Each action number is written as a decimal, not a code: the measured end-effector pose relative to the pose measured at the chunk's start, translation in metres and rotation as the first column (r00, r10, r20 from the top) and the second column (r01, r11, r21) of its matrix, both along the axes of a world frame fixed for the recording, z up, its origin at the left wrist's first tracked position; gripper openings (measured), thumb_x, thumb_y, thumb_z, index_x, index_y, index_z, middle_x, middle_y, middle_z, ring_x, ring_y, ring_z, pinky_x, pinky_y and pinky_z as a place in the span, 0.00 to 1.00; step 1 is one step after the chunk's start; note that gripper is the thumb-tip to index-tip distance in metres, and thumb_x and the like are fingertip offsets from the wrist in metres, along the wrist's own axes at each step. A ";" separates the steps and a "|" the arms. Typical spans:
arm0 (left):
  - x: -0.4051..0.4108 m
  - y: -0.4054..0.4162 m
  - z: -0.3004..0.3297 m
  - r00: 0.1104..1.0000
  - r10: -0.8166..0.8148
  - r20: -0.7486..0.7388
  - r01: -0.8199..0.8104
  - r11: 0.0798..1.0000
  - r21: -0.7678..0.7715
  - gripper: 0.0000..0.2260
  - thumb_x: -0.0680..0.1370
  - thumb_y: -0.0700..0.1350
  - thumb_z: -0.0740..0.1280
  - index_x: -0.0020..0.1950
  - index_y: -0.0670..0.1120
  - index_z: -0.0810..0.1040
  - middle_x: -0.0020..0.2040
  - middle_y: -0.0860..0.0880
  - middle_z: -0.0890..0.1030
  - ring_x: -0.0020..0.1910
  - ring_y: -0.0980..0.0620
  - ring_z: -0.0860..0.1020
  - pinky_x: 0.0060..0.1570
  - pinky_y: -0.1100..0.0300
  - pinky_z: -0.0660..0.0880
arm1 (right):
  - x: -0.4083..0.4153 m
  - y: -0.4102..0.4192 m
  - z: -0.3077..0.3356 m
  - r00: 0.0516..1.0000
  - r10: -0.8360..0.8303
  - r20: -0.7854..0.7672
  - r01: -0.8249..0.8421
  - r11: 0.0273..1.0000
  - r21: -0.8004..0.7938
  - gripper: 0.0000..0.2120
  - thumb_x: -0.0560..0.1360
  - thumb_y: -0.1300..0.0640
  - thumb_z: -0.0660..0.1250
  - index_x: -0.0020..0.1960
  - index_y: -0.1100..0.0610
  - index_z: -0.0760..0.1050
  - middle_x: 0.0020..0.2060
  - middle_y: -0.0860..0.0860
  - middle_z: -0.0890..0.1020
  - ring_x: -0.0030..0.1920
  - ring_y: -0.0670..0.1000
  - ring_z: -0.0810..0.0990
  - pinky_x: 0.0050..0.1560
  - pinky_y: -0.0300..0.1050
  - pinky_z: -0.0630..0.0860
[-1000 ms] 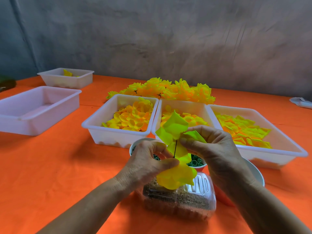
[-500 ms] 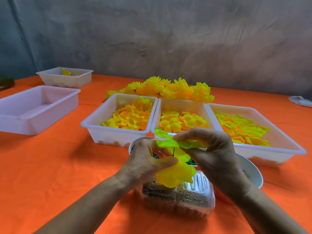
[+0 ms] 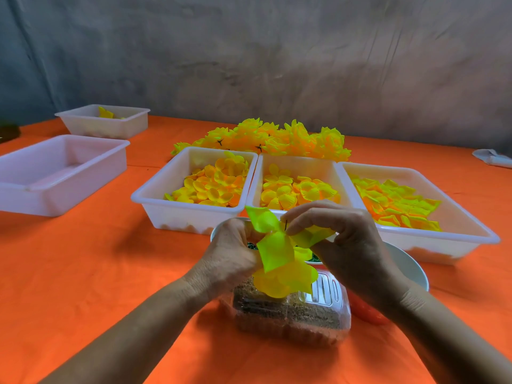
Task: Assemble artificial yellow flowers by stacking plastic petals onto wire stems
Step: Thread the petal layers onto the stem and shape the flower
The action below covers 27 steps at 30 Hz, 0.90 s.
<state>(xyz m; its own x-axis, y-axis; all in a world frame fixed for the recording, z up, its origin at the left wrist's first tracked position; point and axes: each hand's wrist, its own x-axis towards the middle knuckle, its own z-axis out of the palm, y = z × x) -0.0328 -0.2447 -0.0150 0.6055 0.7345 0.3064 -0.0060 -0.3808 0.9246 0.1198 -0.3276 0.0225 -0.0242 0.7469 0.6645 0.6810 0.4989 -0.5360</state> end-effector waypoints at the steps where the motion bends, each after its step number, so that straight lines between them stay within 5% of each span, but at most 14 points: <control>1: -0.001 0.000 0.000 1.000 0.013 -0.020 -0.012 0.999 0.030 0.06 0.65 0.47 0.74 0.39 0.47 0.84 0.37 0.51 0.83 0.38 0.57 0.78 0.41 0.50 0.80 | 0.001 0.001 -0.001 1.000 0.003 0.007 -0.003 1.000 -0.006 0.11 0.64 0.71 0.69 0.39 0.57 0.83 0.44 0.48 0.84 0.48 0.45 0.82 0.45 0.43 0.79; 4: -0.002 0.001 0.001 0.996 0.050 -0.071 -0.044 0.996 0.082 0.14 0.63 0.52 0.73 0.39 0.42 0.84 0.37 0.43 0.82 0.38 0.56 0.76 0.41 0.46 0.77 | 0.006 0.003 -0.004 1.000 0.024 0.018 -0.024 1.000 -0.014 0.11 0.64 0.70 0.69 0.38 0.56 0.83 0.44 0.48 0.84 0.49 0.46 0.81 0.46 0.46 0.79; 10: -0.006 -0.001 0.006 0.995 0.053 -0.082 -0.045 0.995 0.089 0.11 0.67 0.46 0.74 0.43 0.39 0.85 0.43 0.40 0.84 0.45 0.39 0.81 0.47 0.41 0.76 | 0.010 0.006 -0.012 0.999 0.034 0.011 -0.033 0.998 -0.047 0.16 0.66 0.72 0.73 0.39 0.51 0.82 0.46 0.48 0.84 0.50 0.48 0.82 0.47 0.51 0.79; 14: -0.010 0.002 0.008 0.998 0.035 -0.060 -0.034 0.999 0.012 0.09 0.70 0.42 0.70 0.45 0.38 0.84 0.44 0.38 0.84 0.44 0.42 0.81 0.49 0.39 0.76 | 0.011 0.006 -0.013 0.999 0.036 0.000 -0.036 0.998 -0.043 0.17 0.66 0.71 0.73 0.40 0.48 0.81 0.47 0.48 0.84 0.51 0.48 0.82 0.47 0.50 0.79; 17: -0.012 0.005 0.012 0.992 0.128 0.018 -0.125 0.987 -0.104 0.11 0.76 0.35 0.62 0.43 0.42 0.84 0.39 0.45 0.85 0.42 0.48 0.79 0.49 0.50 0.76 | 0.011 0.007 -0.014 1.000 0.027 -0.015 -0.028 0.998 -0.051 0.17 0.65 0.71 0.73 0.39 0.48 0.81 0.47 0.47 0.84 0.51 0.46 0.81 0.48 0.47 0.78; 20: -0.014 0.006 0.021 0.971 0.222 0.089 -0.204 0.962 -0.182 0.15 0.73 0.50 0.58 0.44 0.43 0.82 0.33 0.48 0.82 0.35 0.52 0.77 0.42 0.62 0.74 | 0.011 0.008 -0.015 0.999 0.032 -0.040 -0.035 0.997 -0.063 0.15 0.66 0.68 0.73 0.38 0.46 0.82 0.47 0.46 0.84 0.51 0.47 0.81 0.49 0.47 0.78; 23: -0.017 -0.001 0.030 0.976 0.209 0.065 -0.199 0.970 -0.137 0.23 0.68 0.63 0.63 0.43 0.44 0.81 0.31 0.48 0.82 0.30 0.54 0.75 0.37 0.62 0.73 | 0.010 0.009 -0.016 0.998 0.025 -0.055 -0.029 0.997 -0.070 0.13 0.65 0.65 0.71 0.40 0.46 0.82 0.47 0.44 0.83 0.51 0.45 0.81 0.49 0.45 0.77; 27: -0.015 -0.013 0.034 0.978 0.207 -0.040 -0.208 0.978 -0.031 0.15 0.64 0.59 0.69 0.40 0.49 0.81 0.30 0.51 0.82 0.27 0.61 0.76 0.34 0.66 0.72 | 0.010 0.008 -0.017 0.999 0.013 -0.041 -0.016 0.996 -0.087 0.11 0.65 0.61 0.70 0.44 0.47 0.81 0.47 0.39 0.81 0.51 0.42 0.80 0.48 0.40 0.76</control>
